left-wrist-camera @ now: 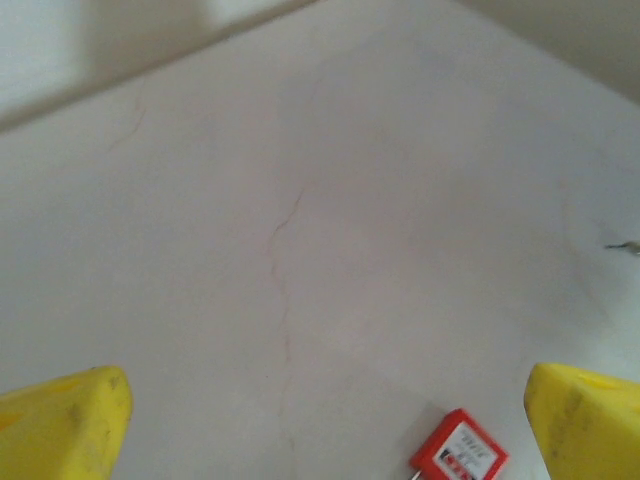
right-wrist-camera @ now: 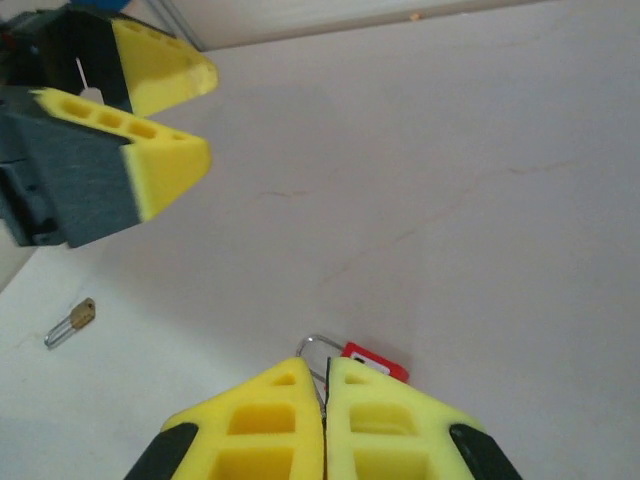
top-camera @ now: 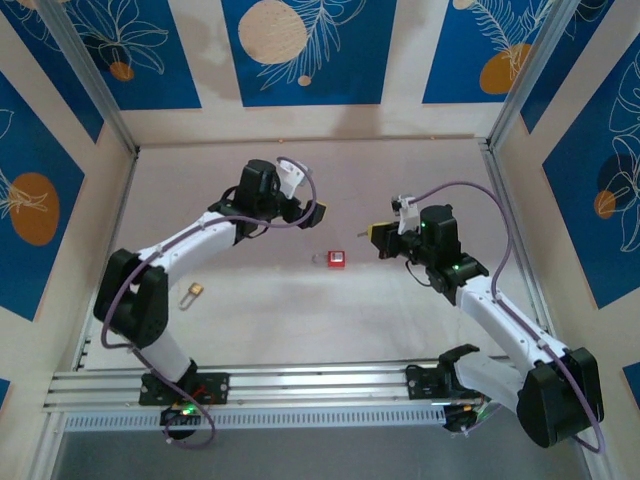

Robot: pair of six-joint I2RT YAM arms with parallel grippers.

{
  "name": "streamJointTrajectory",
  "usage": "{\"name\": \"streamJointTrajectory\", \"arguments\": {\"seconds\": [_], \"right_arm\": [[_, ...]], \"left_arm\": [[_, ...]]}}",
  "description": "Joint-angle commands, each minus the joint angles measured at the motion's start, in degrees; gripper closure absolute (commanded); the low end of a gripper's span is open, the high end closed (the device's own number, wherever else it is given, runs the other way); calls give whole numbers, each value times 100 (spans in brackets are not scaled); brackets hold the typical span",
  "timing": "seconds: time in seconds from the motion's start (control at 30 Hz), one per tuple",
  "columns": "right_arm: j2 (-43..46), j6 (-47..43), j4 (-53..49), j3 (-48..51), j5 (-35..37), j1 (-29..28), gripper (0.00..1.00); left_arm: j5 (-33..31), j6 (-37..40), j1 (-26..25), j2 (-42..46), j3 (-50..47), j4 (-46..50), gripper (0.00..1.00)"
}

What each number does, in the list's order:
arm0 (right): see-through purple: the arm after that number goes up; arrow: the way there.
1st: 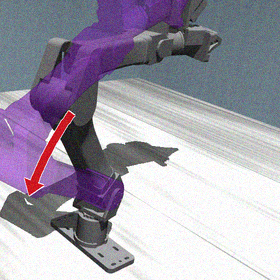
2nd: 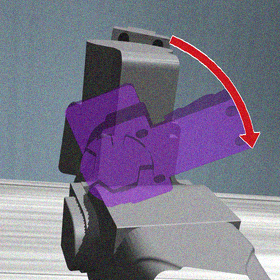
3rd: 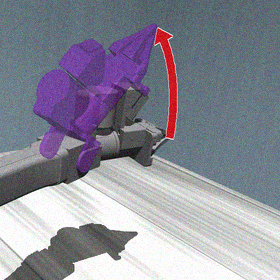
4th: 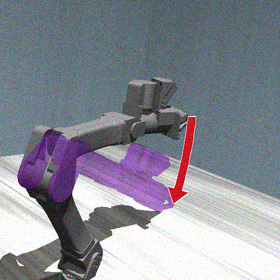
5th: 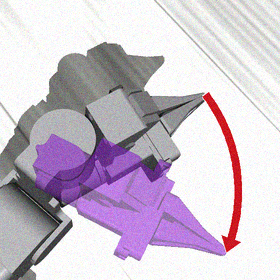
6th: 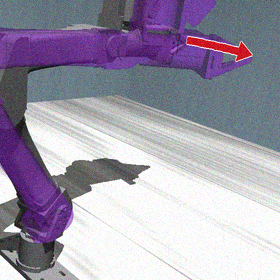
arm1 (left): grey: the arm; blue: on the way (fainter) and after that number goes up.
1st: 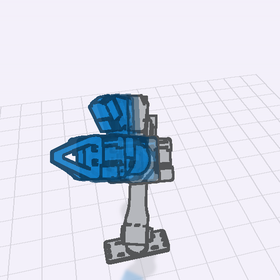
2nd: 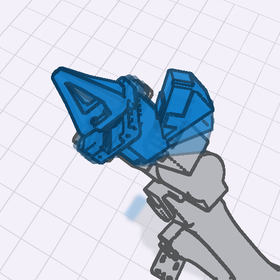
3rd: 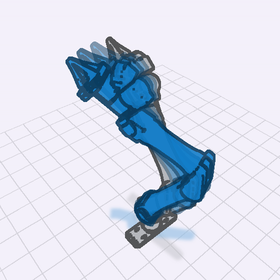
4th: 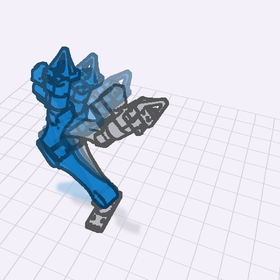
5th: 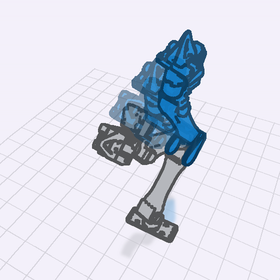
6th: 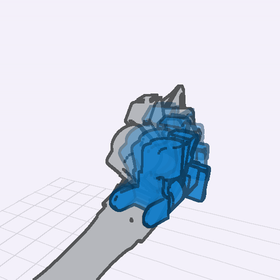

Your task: Unlock with the key

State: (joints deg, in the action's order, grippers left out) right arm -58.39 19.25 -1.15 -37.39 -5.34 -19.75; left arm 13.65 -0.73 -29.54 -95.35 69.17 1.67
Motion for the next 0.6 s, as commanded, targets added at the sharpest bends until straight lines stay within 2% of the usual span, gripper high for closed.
{"name": "streamJointTrajectory", "arguments": {"seconds": [0.0, 0.03, 0.13, 0.3, 0.4, 0.57], "right_arm": [[285, 155, -344, 127, 334, 89, 100], [387, 220, -394, 179, 370, 140, 100], [575, 407, -473, 320, 361, 309, 100], [726, 583, -637, 439, 286, 570, 100], [799, 711, -785, 458, 244, 746, 100], [959, 915, -823, 586, 78, 1000, 100]], "left_arm": [[-396, -601, 51, -156, 105, 106, 0], [-347, -653, 58, -245, 259, 262, 0], [-445, -112, -59, -596, 943, 1210, 0], [-2198, 1367, -788, -1080, 1724, 2598, 0], [-2790, 2046, -1147, -1339, 1921, 3090, 1], [-2140, 2695, -1423, -1397, 1969, 3632, 7]]}}
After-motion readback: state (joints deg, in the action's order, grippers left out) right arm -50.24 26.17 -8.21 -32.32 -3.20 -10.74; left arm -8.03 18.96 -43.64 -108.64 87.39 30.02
